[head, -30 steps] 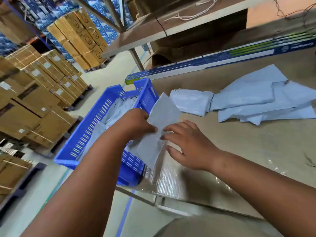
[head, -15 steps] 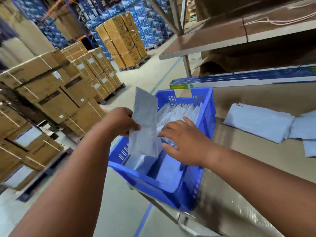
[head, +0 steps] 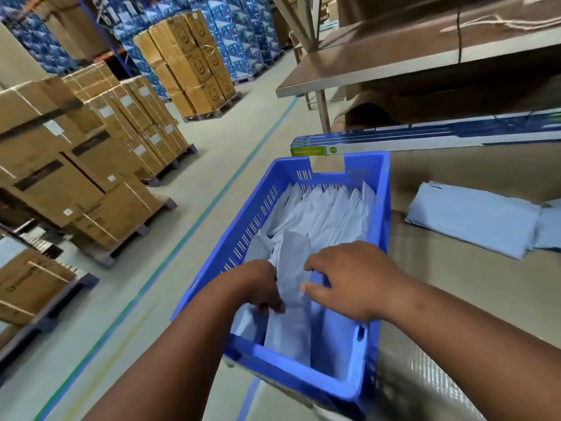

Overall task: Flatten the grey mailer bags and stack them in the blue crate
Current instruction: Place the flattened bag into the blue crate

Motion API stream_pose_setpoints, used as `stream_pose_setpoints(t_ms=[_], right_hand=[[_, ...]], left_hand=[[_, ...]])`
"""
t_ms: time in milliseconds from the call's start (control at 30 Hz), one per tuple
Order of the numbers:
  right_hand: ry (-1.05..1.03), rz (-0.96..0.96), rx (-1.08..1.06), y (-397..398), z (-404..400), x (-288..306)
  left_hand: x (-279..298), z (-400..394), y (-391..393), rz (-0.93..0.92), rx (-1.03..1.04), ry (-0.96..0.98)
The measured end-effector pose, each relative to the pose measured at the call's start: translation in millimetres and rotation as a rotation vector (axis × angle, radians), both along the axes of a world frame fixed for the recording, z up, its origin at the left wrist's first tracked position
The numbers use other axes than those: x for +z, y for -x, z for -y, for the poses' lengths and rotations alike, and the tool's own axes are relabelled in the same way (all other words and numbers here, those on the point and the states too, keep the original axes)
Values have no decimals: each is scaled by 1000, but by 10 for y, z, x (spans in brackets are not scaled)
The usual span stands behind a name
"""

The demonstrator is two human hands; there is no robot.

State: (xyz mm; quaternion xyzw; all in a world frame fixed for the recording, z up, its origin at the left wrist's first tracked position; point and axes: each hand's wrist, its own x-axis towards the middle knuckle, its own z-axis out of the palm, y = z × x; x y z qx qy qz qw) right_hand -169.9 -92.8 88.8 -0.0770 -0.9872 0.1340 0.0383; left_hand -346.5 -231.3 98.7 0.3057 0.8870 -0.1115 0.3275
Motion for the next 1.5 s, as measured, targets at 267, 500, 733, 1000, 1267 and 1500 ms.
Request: stream_pose_setpoints(t_ms=[267, 500, 733, 1000, 1267, 1500], right_hand=[[-57, 589, 111, 598, -25, 180], [406, 920, -301, 1342, 235, -130], [921, 735, -507, 1602, 340, -356], [814, 750, -484, 1789, 578, -349], [598, 648, -479, 1638, 575, 18], [419, 487, -264, 1161, 136, 602]], left_hand=[[-141, -43, -26, -26, -111, 173], [-254, 63, -117, 147, 15, 296], [-37, 151, -47, -77, -70, 250], [-219, 110, 118, -204, 32, 201], [-35, 110, 28, -183, -16, 217], [557, -140, -187, -359, -36, 16]])
